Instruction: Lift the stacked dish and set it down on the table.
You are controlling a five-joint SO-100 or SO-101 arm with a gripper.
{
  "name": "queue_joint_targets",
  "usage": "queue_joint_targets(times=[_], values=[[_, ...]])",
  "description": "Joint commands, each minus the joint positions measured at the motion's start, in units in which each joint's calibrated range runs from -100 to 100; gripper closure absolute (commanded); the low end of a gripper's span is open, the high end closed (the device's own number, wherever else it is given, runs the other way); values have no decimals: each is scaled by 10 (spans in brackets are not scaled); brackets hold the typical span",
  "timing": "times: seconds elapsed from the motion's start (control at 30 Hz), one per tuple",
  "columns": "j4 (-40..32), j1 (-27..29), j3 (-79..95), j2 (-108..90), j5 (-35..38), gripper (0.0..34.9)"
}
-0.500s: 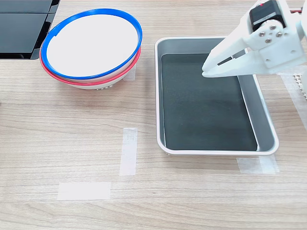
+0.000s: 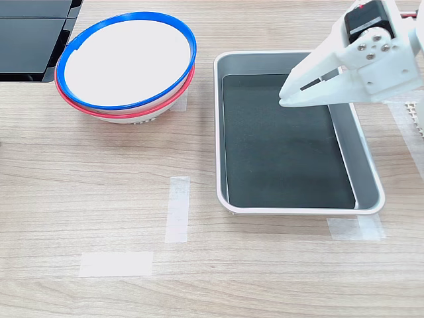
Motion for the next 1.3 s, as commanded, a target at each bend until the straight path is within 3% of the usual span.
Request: queue_joint_targets(times=[0.0,0.57,0.67,0.73,0.87,1.07,1.17,1.27], values=[[1,5,0,-3,0,346],[1,4,0,-3,0,346],[1,3,0,-3,0,318],[1,3,0,-3,0,346],[4,-4,0,0,0,346],[-1,38,-188,199,58,347],[-5,52,-304,329,71,318],[2,57,-412,457,79,258]])
